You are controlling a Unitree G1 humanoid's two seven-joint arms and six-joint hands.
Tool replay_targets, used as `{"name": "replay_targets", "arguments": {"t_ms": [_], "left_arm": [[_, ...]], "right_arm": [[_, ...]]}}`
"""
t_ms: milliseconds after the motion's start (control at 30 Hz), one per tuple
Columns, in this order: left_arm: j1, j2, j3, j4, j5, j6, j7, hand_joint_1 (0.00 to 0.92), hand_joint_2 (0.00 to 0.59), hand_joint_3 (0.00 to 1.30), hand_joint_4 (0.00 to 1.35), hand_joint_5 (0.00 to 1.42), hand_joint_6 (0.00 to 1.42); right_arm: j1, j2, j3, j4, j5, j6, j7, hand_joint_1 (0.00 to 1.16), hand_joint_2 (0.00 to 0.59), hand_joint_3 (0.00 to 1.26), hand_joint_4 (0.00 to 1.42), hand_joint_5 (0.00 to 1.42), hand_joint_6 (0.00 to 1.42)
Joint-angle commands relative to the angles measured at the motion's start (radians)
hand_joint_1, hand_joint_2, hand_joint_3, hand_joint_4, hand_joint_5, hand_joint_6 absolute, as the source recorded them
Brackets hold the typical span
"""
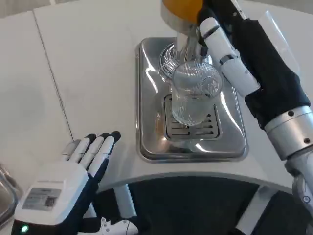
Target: Grasp the cup under the faucet to collect the drink, then remove the cup.
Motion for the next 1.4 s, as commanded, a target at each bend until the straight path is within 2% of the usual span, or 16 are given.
{"name": "replay_targets", "arguments": {"t_ms": [33, 100, 200, 433, 567, 733, 833, 933, 1033, 1167, 1267, 1400], "left_arm": [[0.005, -0.001, 0.005, 0.013, 0.001, -0.012, 0.009, 0.0, 0.012, 0.0, 0.0, 0.0, 0.03], [0.004, -0.002, 0.005, 0.013, 0.0, -0.012, 0.009, 0.0, 0.012, 0.0, 0.0, 0.0, 0.03], [0.005, -0.002, 0.006, 0.013, -0.002, -0.013, 0.009, 0.0, 0.012, 0.0, 0.0, 0.0, 0.03], [0.002, -0.003, 0.007, 0.016, -0.006, -0.016, 0.011, 0.0, 0.012, 0.0, 0.0, 0.0, 0.03], [-0.007, -0.007, 0.008, 0.02, -0.01, -0.014, 0.012, 0.0, 0.015, 0.0, 0.0, 0.0, 0.03], [-0.005, -0.01, 0.014, 0.024, -0.015, -0.017, 0.021, 0.0, 0.015, 0.0, 0.0, 0.0, 0.03], [-0.002, -0.014, 0.019, 0.031, -0.021, -0.022, 0.032, 0.0, 0.015, 0.0, 0.0, 0.0, 0.03], [-0.006, -0.015, 0.019, 0.038, -0.023, -0.026, 0.038, 0.0, 0.015, 0.0, 0.0, 0.0, 0.03], [-0.02, -0.019, 0.017, 0.047, -0.032, -0.032, 0.044, 0.0, 0.015, 0.0, 0.0, 0.0, 0.03], [-0.032, -0.025, 0.019, 0.058, -0.042, -0.038, 0.06, 0.0, 0.015, 0.0, 0.0, 0.0, 0.03], [-0.053, -0.034, 0.025, 0.075, -0.051, -0.029, 0.07, 0.0, 0.015, 0.0, 0.0, 0.0, 0.03], [-0.112, -0.049, 0.039, 0.116, -0.065, -0.01, 0.077, 0.018, 0.031, 0.0, 0.0, 0.0, 0.03]], "right_arm": [[0.027, -0.002, 0.015, -0.016, 0.005, 0.019, 0.003, 0.04, 0.57, 0.0, 0.0, 0.0, 0.0], [0.028, -0.01, 0.022, -0.022, 0.001, 0.024, 0.01, 0.04, 0.566, 0.0, 0.0, 0.0, 0.0], [0.022, -0.025, 0.032, -0.034, -0.014, 0.043, 0.015, 0.0, 0.523, 0.0, 0.0, 0.0, 0.0], [-0.01, -0.076, 0.057, -0.062, -0.061, 0.096, 0.047, 0.0, 0.494, 0.0, 0.0, 0.0, 0.0], [-0.034, -0.124, 0.096, -0.087, -0.127, 0.12, 0.08, 0.0, 0.496, 0.0, 0.0, 0.0, 0.0], [-0.061, -0.164, 0.139, -0.101, -0.197, 0.145, 0.121, 0.0, 0.505, 0.01, 0.0, 0.0, 0.0], [-0.085, -0.216, 0.189, -0.118, -0.279, 0.147, 0.171, 0.0, 0.512, 0.04, 0.0, 0.01, 0.0], [-0.099, -0.242, 0.221, -0.133, -0.349, 0.147, 0.212, 0.0, 0.519, 0.06, 0.0, 0.01, 0.0], [-0.13, -0.287, 0.28, -0.148, -0.498, 0.132, 0.283, 0.0, 0.521, 0.06, 0.0, 0.01, 0.0], [-0.142, -0.269, 0.304, -0.154, -0.608, 0.136, 0.341, 0.0, 0.525, 0.07, 0.0, 0.01, 0.01], [-0.143, -0.242, 0.297, -0.152, -0.651, 0.141, 0.367, 0.0, 0.527, 0.08, 0.0, 0.01, 0.01], [-0.149, -0.229, 0.283, -0.154, -0.693, 0.127, 0.402, 0.0, 0.533, 0.08, 0.0, 0.01, 0.02]]}}
